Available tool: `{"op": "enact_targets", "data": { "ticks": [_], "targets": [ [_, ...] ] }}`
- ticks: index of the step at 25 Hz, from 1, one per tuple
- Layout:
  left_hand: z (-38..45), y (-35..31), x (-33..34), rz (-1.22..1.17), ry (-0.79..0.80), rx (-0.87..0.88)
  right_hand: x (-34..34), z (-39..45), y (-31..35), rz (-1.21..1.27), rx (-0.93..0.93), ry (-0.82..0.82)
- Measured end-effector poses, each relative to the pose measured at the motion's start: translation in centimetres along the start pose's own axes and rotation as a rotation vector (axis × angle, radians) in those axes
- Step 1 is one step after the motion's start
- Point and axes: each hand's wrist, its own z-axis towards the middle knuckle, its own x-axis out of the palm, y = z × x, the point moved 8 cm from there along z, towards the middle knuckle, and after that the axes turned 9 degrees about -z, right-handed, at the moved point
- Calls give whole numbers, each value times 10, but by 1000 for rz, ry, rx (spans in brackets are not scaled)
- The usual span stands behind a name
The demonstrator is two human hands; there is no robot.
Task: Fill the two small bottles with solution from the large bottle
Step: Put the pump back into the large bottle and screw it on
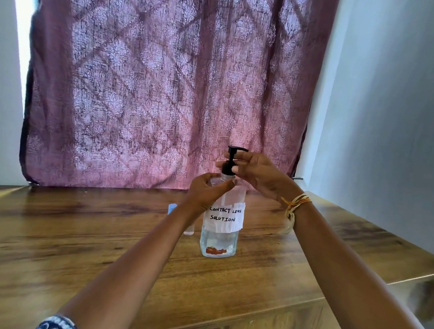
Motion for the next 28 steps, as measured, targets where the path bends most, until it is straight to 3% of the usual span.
{"op": "enact_targets", "data": {
  "ticks": [6, 12, 16, 19, 26, 28],
  "targets": [
    [-4, -9, 3, 39, 28, 48, -2, 2, -2, -294, -50, -268],
    [-4, -6, 3, 21, 11, 26, 11, -3, -1, 75, 33, 6],
    [-3, -5, 3, 9, 7, 25, 0, -2, -1, -124, -18, -78],
    [-2, -5, 2, 31, -11, 28, -6, -1, -4, -112, -19, -153],
    [-1, -2, 1, 50, -15, 31, 9, 1, -9, -38, 42, 33],
    [-1, -3, 1, 56, -13, 32, 7, 2, -5, -124, 33, 9]
  ]
}}
